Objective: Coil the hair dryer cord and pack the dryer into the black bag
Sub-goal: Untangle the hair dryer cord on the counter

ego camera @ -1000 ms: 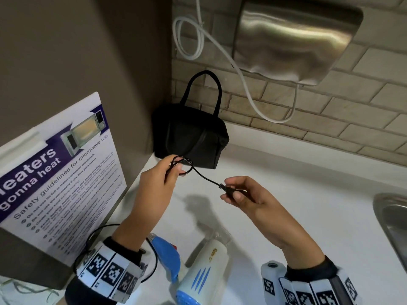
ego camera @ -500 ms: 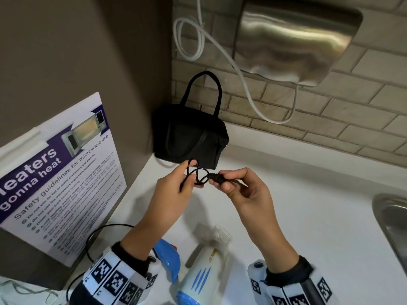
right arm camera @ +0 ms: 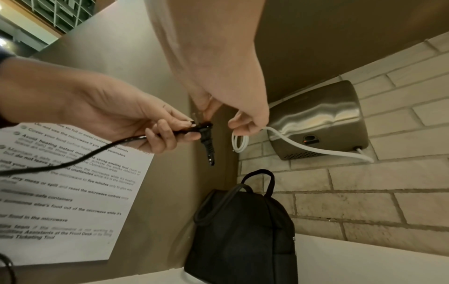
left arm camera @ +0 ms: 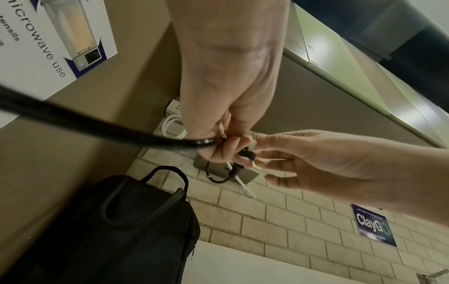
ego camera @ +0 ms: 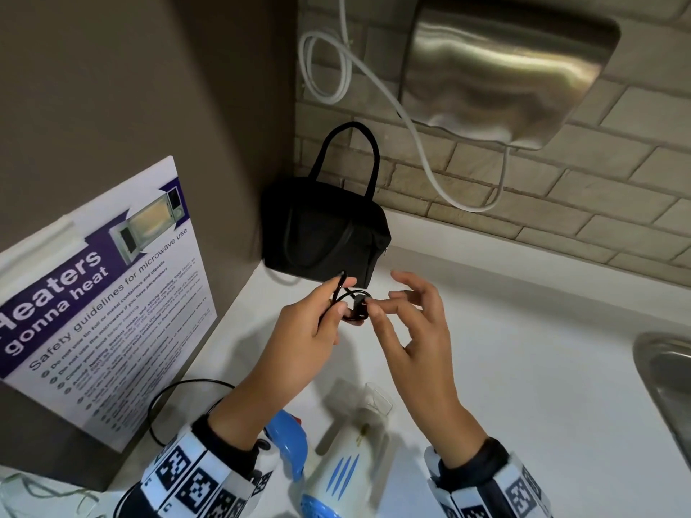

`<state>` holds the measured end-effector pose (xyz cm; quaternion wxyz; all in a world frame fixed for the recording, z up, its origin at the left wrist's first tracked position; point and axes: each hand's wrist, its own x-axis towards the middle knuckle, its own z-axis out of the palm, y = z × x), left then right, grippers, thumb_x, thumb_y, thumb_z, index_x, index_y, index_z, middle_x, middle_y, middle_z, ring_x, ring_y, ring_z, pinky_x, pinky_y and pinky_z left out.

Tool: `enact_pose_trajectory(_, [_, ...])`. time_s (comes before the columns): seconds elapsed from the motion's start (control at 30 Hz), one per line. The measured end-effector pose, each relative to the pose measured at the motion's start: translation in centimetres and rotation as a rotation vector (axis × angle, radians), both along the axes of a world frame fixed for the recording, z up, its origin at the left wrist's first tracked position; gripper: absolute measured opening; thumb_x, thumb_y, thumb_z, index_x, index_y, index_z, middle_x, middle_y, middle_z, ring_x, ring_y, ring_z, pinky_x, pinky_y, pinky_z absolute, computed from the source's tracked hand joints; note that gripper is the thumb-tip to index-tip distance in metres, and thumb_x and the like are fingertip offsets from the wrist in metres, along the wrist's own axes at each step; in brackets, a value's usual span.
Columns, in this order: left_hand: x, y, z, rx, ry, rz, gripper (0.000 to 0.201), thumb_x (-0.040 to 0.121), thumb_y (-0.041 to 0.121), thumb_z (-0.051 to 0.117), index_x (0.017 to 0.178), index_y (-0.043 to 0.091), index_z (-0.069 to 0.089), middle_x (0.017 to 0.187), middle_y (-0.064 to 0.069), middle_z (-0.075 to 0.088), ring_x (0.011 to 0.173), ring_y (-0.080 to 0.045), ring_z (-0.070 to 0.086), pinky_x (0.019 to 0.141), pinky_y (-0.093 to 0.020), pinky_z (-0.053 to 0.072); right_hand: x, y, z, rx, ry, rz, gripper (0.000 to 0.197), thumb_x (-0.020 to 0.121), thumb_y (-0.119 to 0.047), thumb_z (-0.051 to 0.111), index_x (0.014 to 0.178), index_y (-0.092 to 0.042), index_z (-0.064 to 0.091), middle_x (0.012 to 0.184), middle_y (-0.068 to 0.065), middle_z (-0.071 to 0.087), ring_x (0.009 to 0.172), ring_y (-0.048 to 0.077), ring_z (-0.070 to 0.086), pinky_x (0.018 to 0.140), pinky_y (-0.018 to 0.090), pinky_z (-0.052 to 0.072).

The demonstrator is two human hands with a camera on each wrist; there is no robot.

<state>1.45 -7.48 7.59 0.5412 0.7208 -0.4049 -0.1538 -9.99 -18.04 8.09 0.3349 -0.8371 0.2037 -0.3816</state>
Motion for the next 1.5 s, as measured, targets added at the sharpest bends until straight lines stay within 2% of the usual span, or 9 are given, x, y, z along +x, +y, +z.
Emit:
enact_pose_trajectory(0.17, [-0.5, 0.1, 0.4, 0.007, -0.060, -0.056, 0.038, 0.099, 0.016, 0.042, 0.129, 0.037, 0.052, 0.064, 0.003, 0.059, 0.058, -0.007, 0.052, 0.062, -0.012, 0.043, 0.0, 0.1, 0.4, 0.240, 0.022, 0.062, 0.031, 0.081, -0.029, 0.072, 0.106, -0.026, 0.054, 0.119, -0.008, 0.045, 0.111, 0.005, 0.053, 0.091, 0.022, 0.048])
enact_pose_trajectory(0.3, [-0.6, 0.4, 1.3, 0.033, -0.100, -0.094, 0.035, 0.099, 0.011, 0.042, 0.128, 0.024, 0.057, 0.057, 0.021, 0.058, 0.058, -0.002, 0.053, 0.060, -0.007, 0.039, -0.1, -0.2, 1.0, 0.603, 0.049, 0.162, 0.054, 0.086, -0.028, 0.067, 0.130, -0.041, 0.038, 0.134, -0.015, 0.044, 0.115, -0.003, 0.052, 0.092, 0.025, 0.051])
enact_pose_trajectory(0.4, [-0.6, 0.7, 1.5, -0.007, -0.080, -0.138, 0.038, 0.099, 0.012, 0.042, 0.128, 0.033, 0.056, 0.055, 0.019, 0.055, 0.048, -0.009, 0.045, 0.053, -0.023, 0.043, -0.1, -0.9, 1.4, 0.713, 0.158, 0.209, 0.070, 0.085, -0.032, 0.067, 0.136, -0.052, 0.024, 0.140, -0.011, 0.040, 0.126, 0.007, 0.046, 0.102, 0.032, 0.041])
enact_pose_trajectory(0.53, [-0.6, 0.8, 1.8, 0.024, -0.061, -0.154, 0.036, 0.099, 0.017, 0.045, 0.130, 0.034, 0.053, 0.068, 0.025, 0.066, 0.053, -0.002, 0.053, 0.055, -0.016, 0.043, 0.1, -1.6, 1.6, 0.940, 0.067, 0.325, 0.056, 0.089, -0.004, 0.060, 0.135, -0.030, 0.041, 0.113, 0.008, 0.069, 0.106, 0.022, 0.066, 0.093, 0.038, 0.050])
enact_pose_trajectory(0.7, [0.4, 1.0, 1.3, 0.102, -0.031, -0.120, 0.033, 0.097, 0.021, 0.049, 0.120, 0.045, 0.057, 0.078, 0.010, 0.074, 0.062, -0.029, 0.055, 0.054, -0.030, 0.046, -0.3, -2.6, 1.3, 1.153, -0.166, 0.403, 0.050, 0.087, 0.000, 0.057, 0.132, -0.021, 0.050, 0.104, 0.005, 0.070, 0.103, 0.020, 0.064, 0.092, 0.037, 0.049])
enact_pose_trajectory(0.93, [2.6, 1.9, 1.4, 0.048, 0.108, 0.154, 0.018, 0.095, 0.021, 0.054, 0.087, 0.023, 0.071, 0.074, 0.012, 0.074, 0.050, -0.008, 0.049, 0.055, -0.023, 0.046, -1.5, -4.6, 1.1, 0.857, -0.091, 0.169, 0.021, 0.095, -0.017, 0.050, 0.105, -0.015, 0.069, 0.074, -0.001, 0.065, 0.066, 0.012, 0.054, 0.082, 0.035, 0.044])
enact_pose_trajectory(1.2, [-0.1, 1.0, 3.8, 0.046, 0.030, -0.049, 0.025, 0.099, 0.025, 0.043, 0.095, 0.024, 0.067, 0.081, 0.014, 0.073, 0.053, -0.003, 0.046, 0.056, -0.018, 0.044, -1.0, -3.7, 1.8, 0.563, 0.241, 0.186, 0.039, 0.093, -0.051, 0.040, 0.110, -0.027, 0.066, 0.100, -0.005, 0.074, 0.104, 0.005, 0.064, 0.105, 0.043, 0.041])
enact_pose_trajectory(1.33, [-1.4, 0.5, 4.3, 0.077, -0.024, -0.101, 0.026, 0.099, 0.025, 0.041, 0.085, 0.025, 0.063, 0.077, 0.013, 0.072, 0.054, -0.002, 0.049, 0.062, -0.023, 0.047, -0.6, -2.1, 4.1, 0.366, 0.173, 0.383, 0.036, 0.096, -0.040, 0.039, 0.123, -0.029, 0.059, 0.122, -0.013, 0.064, 0.119, 0.000, 0.053, 0.100, 0.018, 0.042])
enact_pose_trajectory(1.5, [-1.4, 0.7, 5.6, 0.044, -0.022, -0.009, 0.031, 0.099, 0.024, 0.040, 0.076, 0.018, 0.059, 0.062, 0.008, 0.066, 0.054, -0.009, 0.050, 0.062, -0.035, 0.051, 0.4, -1.4, 5.3, 0.020, 0.278, 0.350, 0.029, 0.100, -0.025, 0.042, 0.079, -0.036, 0.059, 0.065, -0.011, 0.057, 0.069, 0.006, 0.058, 0.063, 0.011, 0.041])
